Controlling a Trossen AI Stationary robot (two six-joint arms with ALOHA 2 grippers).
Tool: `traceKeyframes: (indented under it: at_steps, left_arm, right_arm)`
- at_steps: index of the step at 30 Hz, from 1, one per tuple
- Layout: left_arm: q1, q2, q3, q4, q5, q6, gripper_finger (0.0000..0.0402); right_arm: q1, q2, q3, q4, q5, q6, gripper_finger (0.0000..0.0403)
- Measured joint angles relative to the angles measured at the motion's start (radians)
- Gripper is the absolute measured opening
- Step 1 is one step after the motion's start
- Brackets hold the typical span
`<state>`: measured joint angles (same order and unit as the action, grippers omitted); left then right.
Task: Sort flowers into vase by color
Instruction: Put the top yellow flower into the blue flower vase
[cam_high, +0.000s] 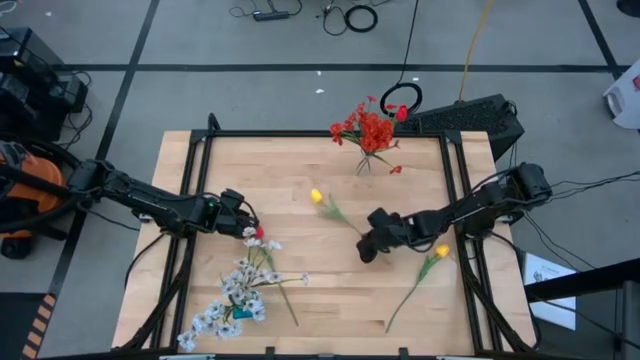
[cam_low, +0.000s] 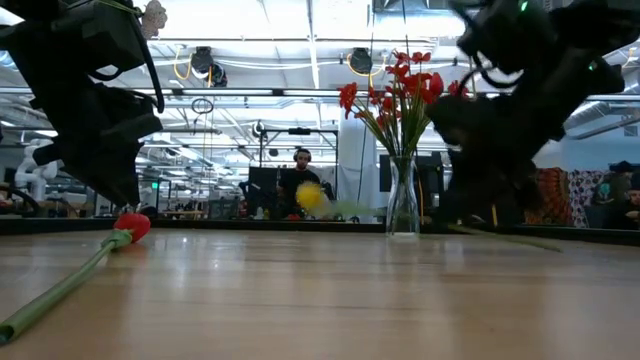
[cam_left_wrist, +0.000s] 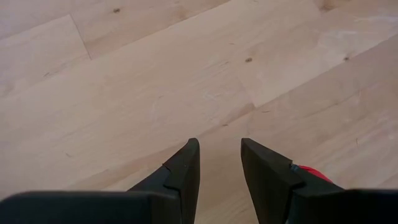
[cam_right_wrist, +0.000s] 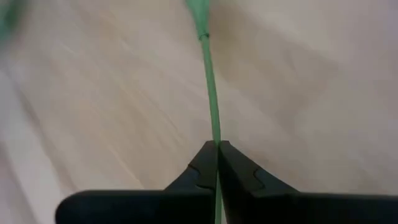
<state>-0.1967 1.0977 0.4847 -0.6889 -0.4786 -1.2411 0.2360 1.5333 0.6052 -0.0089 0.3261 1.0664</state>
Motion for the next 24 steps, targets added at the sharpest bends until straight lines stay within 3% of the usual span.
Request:
traceKeyframes:
  at_steps: [6,12,24]
  left_arm:
    - [0.000,0.000,0.000,0.000,-0.005,0.003,0.0123]
    - [0.002,0.000,0.000,0.038,-0.129,0.056,0.0123]
    - [0.070,0.000,0.000,0.447,-0.185,0.557,0.0123]
  right_arm:
    - [0.063,-0.002,0.002,0.180,0.149,-0.069,0.0000]
    - [0.094,-0.001,0.002,0.297,0.313,-0.148,0.0000]
    - [0.093,0.000,0.003,0.425,0.329,-0.272,0.0000]
